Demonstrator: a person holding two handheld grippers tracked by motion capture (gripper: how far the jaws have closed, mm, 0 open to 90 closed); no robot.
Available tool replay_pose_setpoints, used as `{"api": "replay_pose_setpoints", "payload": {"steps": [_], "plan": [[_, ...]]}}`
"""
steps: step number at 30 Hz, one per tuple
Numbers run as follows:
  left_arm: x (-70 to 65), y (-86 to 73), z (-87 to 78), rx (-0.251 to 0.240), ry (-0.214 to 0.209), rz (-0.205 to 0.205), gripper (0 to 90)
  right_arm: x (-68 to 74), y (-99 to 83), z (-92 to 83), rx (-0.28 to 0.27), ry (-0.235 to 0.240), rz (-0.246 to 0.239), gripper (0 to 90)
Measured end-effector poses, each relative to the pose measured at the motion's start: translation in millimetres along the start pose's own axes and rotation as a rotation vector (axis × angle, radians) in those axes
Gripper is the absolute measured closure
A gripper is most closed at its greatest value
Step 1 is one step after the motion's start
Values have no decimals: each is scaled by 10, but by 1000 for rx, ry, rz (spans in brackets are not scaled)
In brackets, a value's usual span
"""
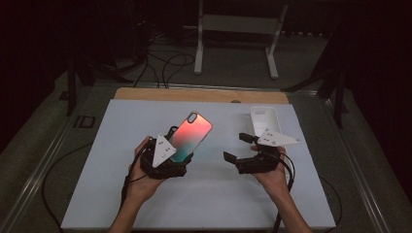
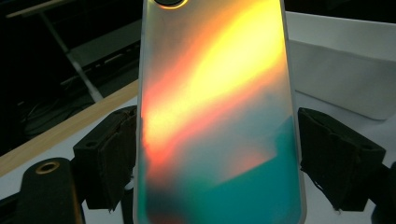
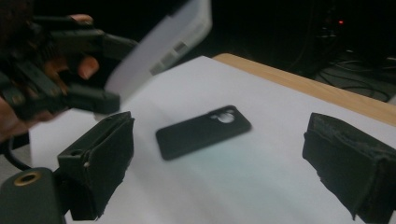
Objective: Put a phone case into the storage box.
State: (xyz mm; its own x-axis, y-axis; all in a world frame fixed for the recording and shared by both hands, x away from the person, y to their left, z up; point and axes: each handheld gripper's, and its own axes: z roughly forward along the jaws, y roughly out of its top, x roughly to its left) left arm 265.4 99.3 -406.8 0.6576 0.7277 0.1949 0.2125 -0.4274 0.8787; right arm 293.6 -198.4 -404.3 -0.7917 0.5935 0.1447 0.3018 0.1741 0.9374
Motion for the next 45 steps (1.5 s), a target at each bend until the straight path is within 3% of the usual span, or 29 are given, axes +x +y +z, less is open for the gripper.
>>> {"api": "replay_pose_setpoints", "payload": {"steps": [7, 12, 17, 18, 19, 25, 29, 31, 33, 39, 45], "plan": [[-169, 43, 59, -23, -24, 34, 167, 115, 99, 184, 12, 49, -3, 89], [-283, 25, 56, -38, -38, 62, 167, 186, 166, 303, 22, 104, 41, 150], [-325, 18, 52, -48, -50, 59, 167, 253, 207, 391, 46, 126, 70, 410], [-325, 18, 52, -48, -50, 59, 167, 253, 207, 391, 46, 126, 70, 410], [-324, 13, 53, -43, -43, 67, 167, 252, 212, 426, 54, 148, 99, 554], [-327, -28, 109, -17, -43, 51, 168, 283, 226, 478, 69, 185, 115, 796], [-347, -21, 129, 3, -27, 40, 164, 299, 231, 499, 86, 181, 126, 818], [-309, -14, 117, -14, -57, -5, 185, 311, 227, 505, 88, 154, 105, 862], [-289, -13, 105, -17, -52, -13, 143, 309, 227, 505, 88, 152, 104, 865], [-163, -23, 81, 2, -146, -77, 44, 291, 226, 486, 91, 153, 85, 867], [-60, -38, 33, 10, -216, -115, 14, 285, 252, 436, 82, 149, 57, 868]]}}
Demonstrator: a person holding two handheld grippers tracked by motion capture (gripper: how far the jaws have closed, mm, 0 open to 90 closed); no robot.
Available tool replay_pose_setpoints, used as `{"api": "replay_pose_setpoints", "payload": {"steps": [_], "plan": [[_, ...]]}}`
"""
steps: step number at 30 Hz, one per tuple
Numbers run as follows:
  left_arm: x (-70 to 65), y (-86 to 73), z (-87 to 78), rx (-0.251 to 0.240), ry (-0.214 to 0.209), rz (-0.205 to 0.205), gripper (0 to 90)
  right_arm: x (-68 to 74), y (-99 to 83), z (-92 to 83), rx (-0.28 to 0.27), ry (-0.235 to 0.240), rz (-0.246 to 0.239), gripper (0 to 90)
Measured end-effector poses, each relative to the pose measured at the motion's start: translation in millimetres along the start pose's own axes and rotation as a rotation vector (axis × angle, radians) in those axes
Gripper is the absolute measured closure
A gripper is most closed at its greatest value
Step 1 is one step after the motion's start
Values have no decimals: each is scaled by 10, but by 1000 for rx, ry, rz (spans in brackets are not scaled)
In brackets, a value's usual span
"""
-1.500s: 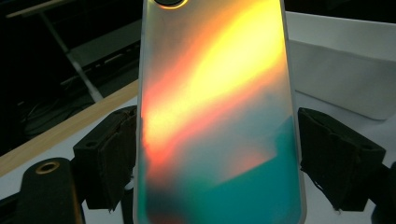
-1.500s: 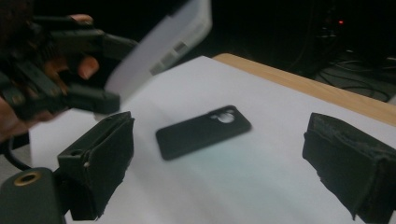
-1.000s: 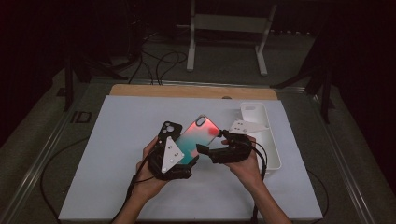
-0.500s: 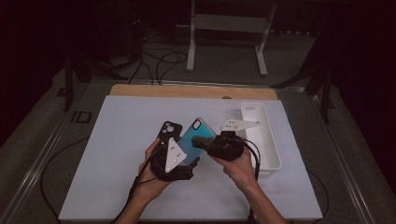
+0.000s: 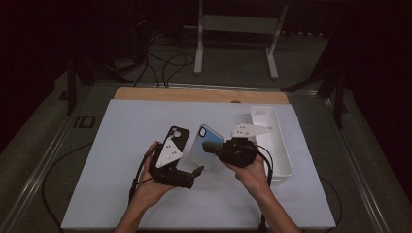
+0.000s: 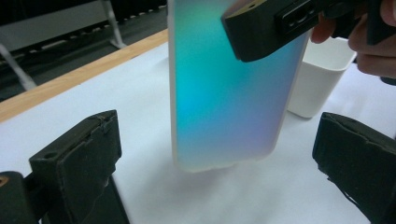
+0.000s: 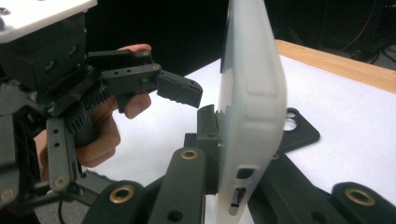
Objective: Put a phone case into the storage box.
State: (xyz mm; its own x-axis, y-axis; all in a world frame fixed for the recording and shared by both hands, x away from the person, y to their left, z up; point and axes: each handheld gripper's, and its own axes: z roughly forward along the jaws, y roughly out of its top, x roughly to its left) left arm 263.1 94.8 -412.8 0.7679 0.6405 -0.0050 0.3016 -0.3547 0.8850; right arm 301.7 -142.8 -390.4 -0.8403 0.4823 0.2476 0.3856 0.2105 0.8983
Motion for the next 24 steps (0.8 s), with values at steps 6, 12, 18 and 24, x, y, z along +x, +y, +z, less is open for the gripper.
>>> {"api": "replay_pose_setpoints", "payload": {"steps": [6, 12, 18, 24], "plan": [[62, -29, -21, 1, -66, -33, 10, -2, 34, -48, -17, 17, -13, 868], [87, -50, -2, 9, -118, -53, 12, -6, 80, -91, -41, 64, -20, 867], [102, -79, 34, 26, -152, -71, 30, 26, 123, -79, -59, 133, -56, 867], [96, -84, 39, 29, -182, -71, 56, 79, 129, -21, -40, 183, -91, 867]]}}
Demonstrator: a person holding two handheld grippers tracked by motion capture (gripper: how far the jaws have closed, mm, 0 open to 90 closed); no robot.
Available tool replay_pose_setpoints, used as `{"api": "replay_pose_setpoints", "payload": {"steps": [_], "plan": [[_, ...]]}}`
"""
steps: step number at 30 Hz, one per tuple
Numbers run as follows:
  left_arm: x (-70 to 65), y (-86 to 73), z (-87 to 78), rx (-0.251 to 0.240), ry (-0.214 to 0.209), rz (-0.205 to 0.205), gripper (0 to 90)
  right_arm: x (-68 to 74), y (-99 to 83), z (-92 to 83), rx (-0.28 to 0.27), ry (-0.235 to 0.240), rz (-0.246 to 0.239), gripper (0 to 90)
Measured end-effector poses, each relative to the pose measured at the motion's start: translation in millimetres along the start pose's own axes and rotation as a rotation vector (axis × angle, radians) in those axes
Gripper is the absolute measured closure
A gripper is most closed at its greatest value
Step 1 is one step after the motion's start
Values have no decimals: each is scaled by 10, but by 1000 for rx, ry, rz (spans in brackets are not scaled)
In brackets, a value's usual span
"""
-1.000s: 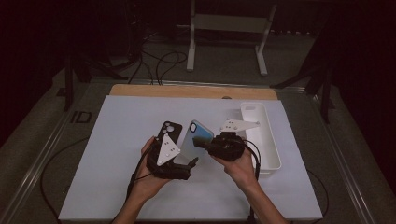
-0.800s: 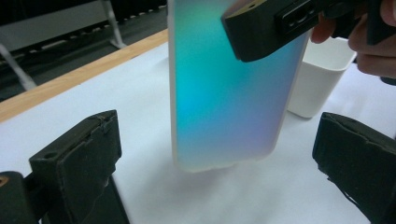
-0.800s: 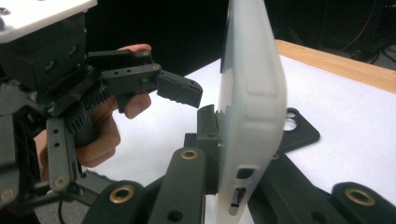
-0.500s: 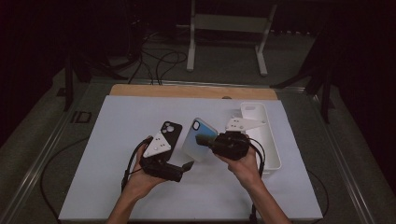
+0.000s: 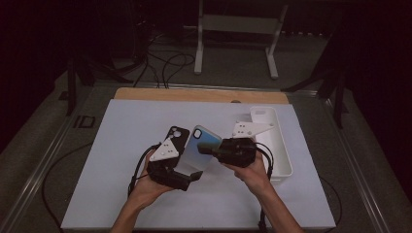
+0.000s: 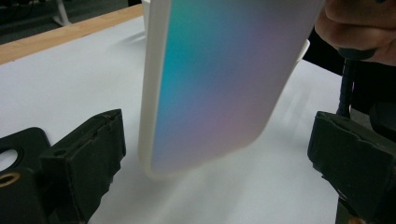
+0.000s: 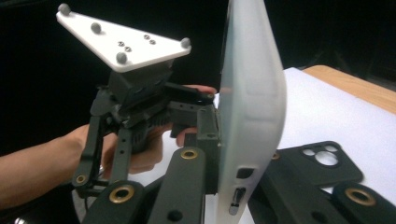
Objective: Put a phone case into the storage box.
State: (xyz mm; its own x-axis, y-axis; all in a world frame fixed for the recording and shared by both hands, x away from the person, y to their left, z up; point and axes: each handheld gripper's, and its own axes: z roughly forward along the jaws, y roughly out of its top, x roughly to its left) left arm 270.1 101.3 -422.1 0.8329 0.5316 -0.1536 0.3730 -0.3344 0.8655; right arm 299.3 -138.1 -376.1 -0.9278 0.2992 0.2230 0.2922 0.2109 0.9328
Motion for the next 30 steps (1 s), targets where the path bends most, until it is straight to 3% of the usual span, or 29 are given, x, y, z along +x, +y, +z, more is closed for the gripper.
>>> {"api": "replay_pose_setpoints", "payload": {"steps": [6, 11, 21, 25, 27, 28, 30], "plan": [[-3, 8, -10, 4, -28, 1, 117, 3, -19, 40, 12, 44, -4, 866], [-32, 0, 7, 15, -89, 20, 222, 22, -19, 101, 45, 99, -22, 866], [11, -11, -62, 4, -122, 50, 570, -22, 17, 72, 54, 110, -57, 845], [7, -21, -34, 24, -129, 58, 693, -38, 19, 65, 67, 88, -80, 728], [7, -21, -34, 24, -129, 58, 727, -35, 17, 69, 71, 74, -86, 728], [10, -27, -3, 35, -132, 47, 787, -26, 14, 76, 80, 44, -108, 610], [2, -27, 7, 31, -135, 49, 841, -14, 13, 88, 81, 31, -112, 530]]}}
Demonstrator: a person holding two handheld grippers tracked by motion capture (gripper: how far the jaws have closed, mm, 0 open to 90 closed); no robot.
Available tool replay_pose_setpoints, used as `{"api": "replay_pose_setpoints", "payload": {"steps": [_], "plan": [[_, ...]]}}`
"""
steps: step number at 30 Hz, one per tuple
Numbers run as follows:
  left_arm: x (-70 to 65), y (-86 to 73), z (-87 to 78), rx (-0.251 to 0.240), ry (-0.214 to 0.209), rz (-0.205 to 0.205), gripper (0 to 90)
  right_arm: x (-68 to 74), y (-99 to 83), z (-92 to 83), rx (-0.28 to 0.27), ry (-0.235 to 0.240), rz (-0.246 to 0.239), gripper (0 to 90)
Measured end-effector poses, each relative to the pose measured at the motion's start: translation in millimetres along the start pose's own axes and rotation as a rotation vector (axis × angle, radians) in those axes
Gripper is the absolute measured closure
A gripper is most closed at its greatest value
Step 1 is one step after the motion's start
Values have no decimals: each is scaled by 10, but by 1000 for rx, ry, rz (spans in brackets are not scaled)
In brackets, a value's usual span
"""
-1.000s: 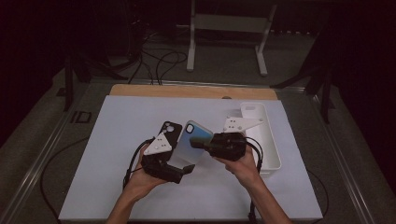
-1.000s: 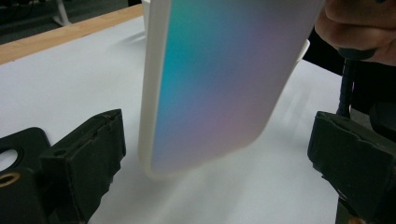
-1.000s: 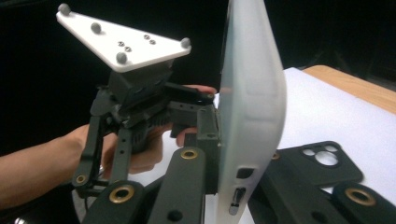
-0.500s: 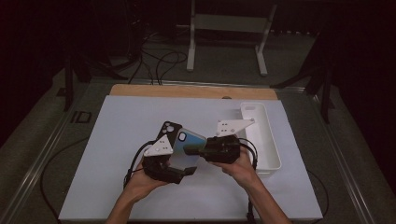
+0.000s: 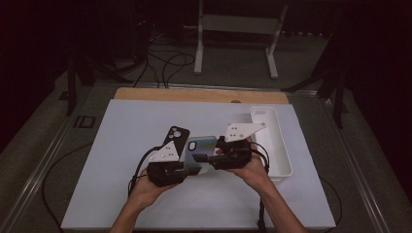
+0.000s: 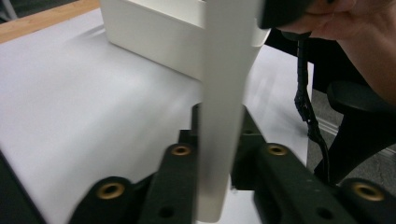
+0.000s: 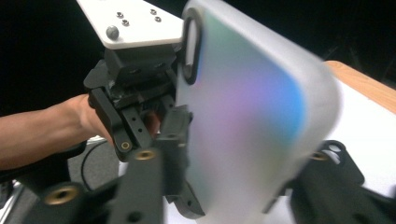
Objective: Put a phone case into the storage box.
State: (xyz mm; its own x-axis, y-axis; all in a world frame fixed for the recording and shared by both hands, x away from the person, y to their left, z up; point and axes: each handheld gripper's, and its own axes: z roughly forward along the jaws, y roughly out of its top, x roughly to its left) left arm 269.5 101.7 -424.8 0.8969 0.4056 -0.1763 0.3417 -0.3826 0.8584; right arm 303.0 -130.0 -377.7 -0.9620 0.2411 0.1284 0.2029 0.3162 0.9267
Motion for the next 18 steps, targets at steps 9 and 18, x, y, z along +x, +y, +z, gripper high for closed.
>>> {"api": "replay_pose_setpoints", "payload": {"steps": [9, 18], "plan": [[-36, 17, -38, -42, 48, 7, 860, 59, -10, 62, 20, -92, -12, 309], [0, 29, -170, -106, 188, -22, 860, 46, -64, 60, 28, -191, 32, 144]]}}
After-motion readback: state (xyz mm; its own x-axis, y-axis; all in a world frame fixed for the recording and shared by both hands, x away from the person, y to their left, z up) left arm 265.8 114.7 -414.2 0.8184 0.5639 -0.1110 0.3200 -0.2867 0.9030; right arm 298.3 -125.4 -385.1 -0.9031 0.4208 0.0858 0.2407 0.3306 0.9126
